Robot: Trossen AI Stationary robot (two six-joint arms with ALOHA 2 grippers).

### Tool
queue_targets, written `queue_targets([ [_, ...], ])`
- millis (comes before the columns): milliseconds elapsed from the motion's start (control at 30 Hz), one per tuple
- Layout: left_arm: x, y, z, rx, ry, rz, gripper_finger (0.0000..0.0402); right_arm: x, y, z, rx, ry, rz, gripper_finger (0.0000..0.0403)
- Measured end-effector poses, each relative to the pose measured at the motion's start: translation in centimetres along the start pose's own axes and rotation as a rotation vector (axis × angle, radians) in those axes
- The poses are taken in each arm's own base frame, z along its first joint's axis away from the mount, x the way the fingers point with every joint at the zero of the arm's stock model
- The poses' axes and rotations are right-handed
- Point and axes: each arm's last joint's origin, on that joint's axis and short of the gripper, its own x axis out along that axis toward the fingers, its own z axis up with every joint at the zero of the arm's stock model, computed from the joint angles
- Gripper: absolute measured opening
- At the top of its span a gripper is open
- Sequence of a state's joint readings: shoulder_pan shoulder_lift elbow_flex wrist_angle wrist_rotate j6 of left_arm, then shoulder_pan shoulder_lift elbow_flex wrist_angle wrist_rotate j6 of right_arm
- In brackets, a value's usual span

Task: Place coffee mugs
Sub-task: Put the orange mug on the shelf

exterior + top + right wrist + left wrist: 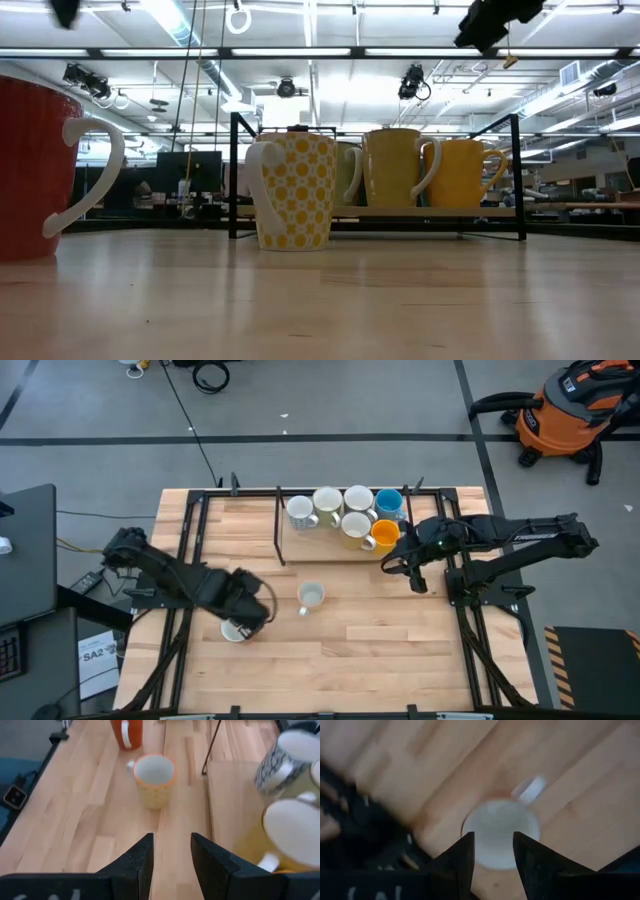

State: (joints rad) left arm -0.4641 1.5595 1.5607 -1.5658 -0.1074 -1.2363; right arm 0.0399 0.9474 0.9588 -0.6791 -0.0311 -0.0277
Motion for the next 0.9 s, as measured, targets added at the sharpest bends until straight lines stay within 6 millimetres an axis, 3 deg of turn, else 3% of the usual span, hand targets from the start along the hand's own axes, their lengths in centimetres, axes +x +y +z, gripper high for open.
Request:
queue_targets([
  [300,2.4,0.2,-4.5,-0.288,0.063,0.077,0.0142,0.0,0.0,0.4,-0.003,-0.041,0.012,0.0135],
  [900,6.7,-0.5,-7.9,-0.610,0.044,0.081,0.0142,0.0,0.0,0.4,-0.003,-0.042,0.014,0.0135],
])
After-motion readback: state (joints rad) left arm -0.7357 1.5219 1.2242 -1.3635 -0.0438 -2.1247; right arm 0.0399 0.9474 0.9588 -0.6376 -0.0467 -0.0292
